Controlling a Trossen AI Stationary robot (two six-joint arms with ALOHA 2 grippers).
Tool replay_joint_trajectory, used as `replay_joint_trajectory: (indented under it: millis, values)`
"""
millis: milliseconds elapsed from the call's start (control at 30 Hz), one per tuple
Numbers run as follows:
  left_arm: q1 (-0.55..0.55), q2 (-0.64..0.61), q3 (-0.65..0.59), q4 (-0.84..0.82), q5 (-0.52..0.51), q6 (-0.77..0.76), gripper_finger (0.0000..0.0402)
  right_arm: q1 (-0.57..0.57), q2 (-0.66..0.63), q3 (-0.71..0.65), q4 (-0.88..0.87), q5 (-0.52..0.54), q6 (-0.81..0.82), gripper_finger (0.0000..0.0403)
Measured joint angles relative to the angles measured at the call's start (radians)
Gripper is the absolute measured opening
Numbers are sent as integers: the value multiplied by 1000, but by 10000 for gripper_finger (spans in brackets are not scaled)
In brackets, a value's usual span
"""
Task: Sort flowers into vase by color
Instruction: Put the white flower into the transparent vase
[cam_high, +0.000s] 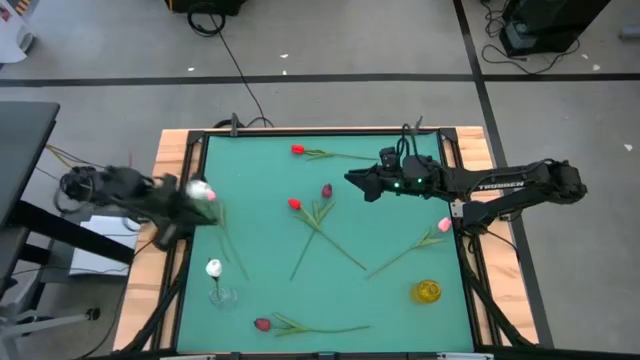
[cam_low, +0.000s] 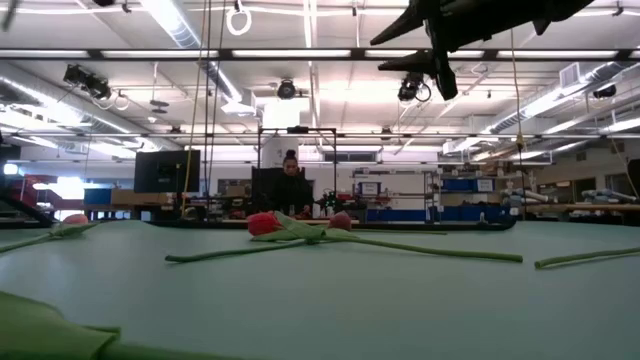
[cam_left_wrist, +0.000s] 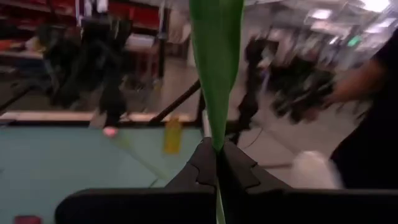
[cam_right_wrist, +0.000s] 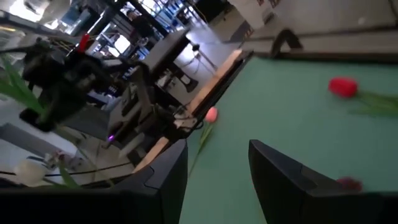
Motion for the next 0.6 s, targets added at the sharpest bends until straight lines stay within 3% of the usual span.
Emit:
replay_joint_trajectory:
  millis: [100, 233, 333, 467, 600]
  values:
    - [-46, -57, -10, -64, 1, -11, 2, 30, 27, 0, 0, 14, 50, 177]
    - [-82, -83, -11, -132, 21, 20, 2, 96, 66, 0, 2, 123, 124, 177]
    - [-97, -72, -11, -131, 133, 27, 2, 147, 96, 0, 2, 211, 197, 177]
    - [-109, -64, -25, -127, 234, 25, 2, 192, 117, 0, 2, 253, 274, 177]
    - [-115, -66, -68, -105, 259, 47, 2, 248, 128, 0, 2, 331, 345, 177]
